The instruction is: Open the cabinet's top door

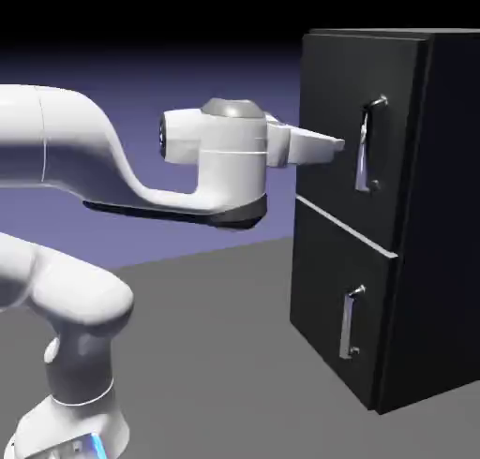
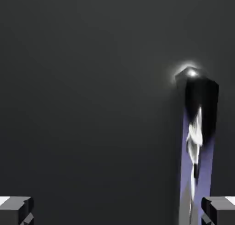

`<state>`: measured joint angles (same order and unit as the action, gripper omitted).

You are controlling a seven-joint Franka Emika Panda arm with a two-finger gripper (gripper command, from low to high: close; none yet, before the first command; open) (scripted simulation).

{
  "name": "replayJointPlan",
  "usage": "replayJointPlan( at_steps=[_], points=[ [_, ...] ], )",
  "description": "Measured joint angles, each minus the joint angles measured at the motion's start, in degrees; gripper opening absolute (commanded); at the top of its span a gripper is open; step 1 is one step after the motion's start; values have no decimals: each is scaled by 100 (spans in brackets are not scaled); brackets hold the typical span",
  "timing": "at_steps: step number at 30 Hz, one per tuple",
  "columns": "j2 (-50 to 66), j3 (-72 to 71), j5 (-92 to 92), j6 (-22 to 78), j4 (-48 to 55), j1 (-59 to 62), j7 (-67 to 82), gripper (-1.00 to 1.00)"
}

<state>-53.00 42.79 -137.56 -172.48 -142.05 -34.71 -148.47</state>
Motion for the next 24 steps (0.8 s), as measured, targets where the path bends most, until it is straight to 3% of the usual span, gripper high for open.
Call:
replayJointPlan(
  at_steps=[8, 14, 15, 24],
  points=[
    [-295, 620, -1993, 22, 275, -493, -1536, 0],
    [85, 1148, -2285, 274, 828, -1358, -1736, 0],
    [165, 1245, -2315, 324, 935, -1524, -1754, -100],
    [218, 64, -1506, 857, 63, -71, -1752, -100]
  ],
)
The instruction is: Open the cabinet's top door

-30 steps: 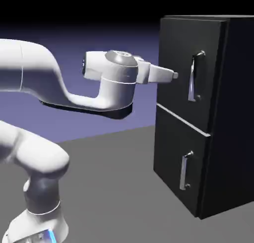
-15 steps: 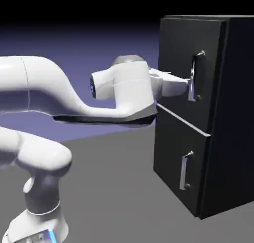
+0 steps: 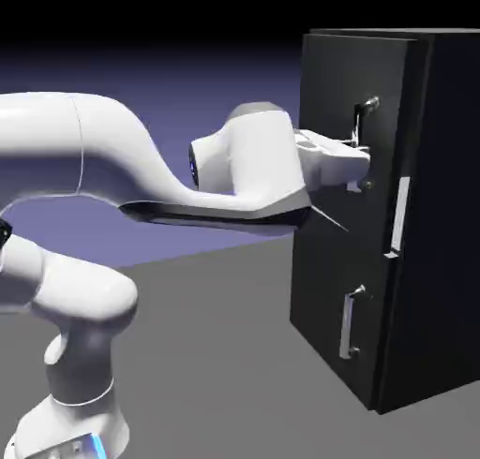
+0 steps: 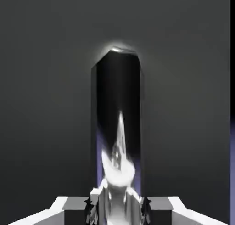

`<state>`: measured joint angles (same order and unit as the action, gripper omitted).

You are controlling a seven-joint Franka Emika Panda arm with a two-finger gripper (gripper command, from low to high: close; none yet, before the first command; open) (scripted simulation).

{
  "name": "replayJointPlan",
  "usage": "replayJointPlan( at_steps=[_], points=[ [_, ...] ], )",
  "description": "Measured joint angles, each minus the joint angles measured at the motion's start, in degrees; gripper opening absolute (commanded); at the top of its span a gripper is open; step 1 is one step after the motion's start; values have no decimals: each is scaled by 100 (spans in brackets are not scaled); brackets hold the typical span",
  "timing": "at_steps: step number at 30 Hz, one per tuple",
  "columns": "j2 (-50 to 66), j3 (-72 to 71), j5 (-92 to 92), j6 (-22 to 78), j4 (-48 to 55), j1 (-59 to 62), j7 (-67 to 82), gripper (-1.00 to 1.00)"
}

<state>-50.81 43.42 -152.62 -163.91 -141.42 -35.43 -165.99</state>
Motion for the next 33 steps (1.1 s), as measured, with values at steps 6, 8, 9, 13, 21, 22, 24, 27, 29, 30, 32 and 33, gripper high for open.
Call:
replayJointPlan(
  at_steps=[6, 8, 9, 13, 21, 22, 24, 27, 29, 30, 32, 33],
  points=[
    [-82, -1138, 799, 295, -620, 1246, 0, -100],
    [-136, -1538, 1089, 353, -799, 1661, -1, -100],
    [-168, -1740, 1237, 372, -883, 1869, -1, -100],
    [-328, -2556, 1846, 382, -1177, 2699, -1, -100],
    [-852, -4128, 3224, 93, -1621, 4324, 141, -100],
    [-956, -4278, 3472, 86, -1691, 4459, 264, -100],
    [-1161, -4517, 3970, 107, -1828, 4644, 554, -100],
    [-1460, -4828, 4716, 189, -2023, 4828, 1020, -100],
    [-1654, -5008, 5214, 299, -2147, 4874, 1347, -100],
    [-1749, -5094, 5463, 377, -2208, 4873, 1513, -100],
    [-1937, -5269, 5960, 583, -2323, 4824, 1840, -100],
    [-2028, -5361, 6208, 712, -2377, 4780, 1998, -100]
  ],
)
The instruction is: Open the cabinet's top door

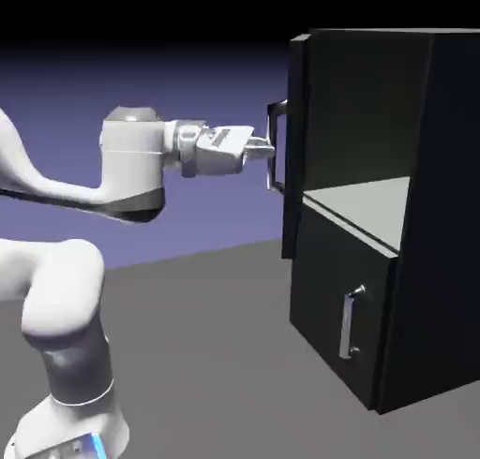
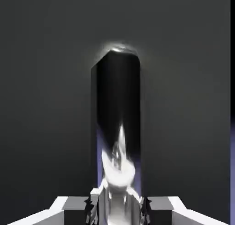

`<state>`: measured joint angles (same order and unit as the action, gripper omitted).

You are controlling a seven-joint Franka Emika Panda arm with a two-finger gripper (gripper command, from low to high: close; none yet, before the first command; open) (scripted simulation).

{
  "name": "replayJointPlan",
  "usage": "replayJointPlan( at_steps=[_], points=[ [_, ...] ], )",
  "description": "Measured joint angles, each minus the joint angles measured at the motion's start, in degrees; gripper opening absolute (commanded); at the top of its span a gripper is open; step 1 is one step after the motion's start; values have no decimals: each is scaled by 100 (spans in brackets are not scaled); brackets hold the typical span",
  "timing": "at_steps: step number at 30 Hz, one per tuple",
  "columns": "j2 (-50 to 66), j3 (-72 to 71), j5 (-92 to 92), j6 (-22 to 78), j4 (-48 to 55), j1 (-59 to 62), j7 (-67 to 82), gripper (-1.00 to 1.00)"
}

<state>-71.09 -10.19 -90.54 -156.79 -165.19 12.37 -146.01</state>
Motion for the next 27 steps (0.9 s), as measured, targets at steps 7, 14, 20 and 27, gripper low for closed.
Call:
replayJointPlan(
  at_steps=[7, 14, 20, 27],
  points=[
    [-528, -929, 1744, 1373, -193, -539, 858, -100],
    [-555, -2272, 3277, 3117, 155, -904, 1160, -100],
    [-221, -3474, 4343, 4612, 931, -665, 1191, -100],
    [221, -4771, 5284, 6301, 2306, 326, 1214, -100]
  ],
)
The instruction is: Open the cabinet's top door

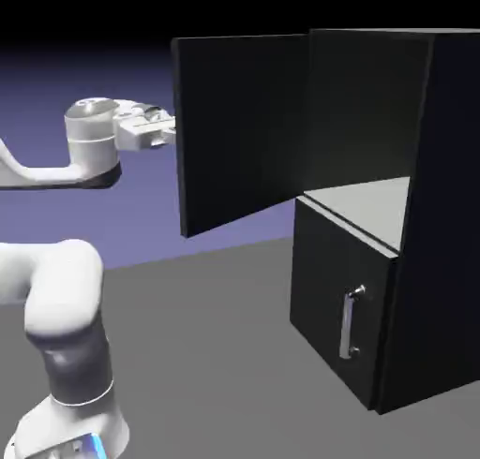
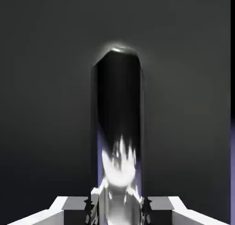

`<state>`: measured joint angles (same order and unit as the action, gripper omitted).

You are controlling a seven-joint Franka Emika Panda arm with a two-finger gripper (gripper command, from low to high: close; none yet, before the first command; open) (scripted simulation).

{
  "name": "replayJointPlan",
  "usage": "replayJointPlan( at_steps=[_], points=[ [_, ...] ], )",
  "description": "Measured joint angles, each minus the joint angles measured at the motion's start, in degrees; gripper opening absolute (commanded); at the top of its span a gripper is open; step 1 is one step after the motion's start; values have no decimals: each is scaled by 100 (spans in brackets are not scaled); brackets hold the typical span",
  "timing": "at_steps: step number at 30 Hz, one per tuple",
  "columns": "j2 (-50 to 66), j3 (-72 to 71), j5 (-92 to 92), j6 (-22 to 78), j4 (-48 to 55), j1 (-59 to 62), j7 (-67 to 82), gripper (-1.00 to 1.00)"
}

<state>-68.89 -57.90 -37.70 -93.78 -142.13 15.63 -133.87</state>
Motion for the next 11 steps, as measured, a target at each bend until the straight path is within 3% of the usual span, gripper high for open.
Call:
replayJointPlan(
  at_steps=[10, 11],
  points=[
    [186, -1295, 742, 1915, 2076, 1854, 211, -100],
    [181, -1360, 776, 2027, 2210, 1976, 232, 100]
  ],
)
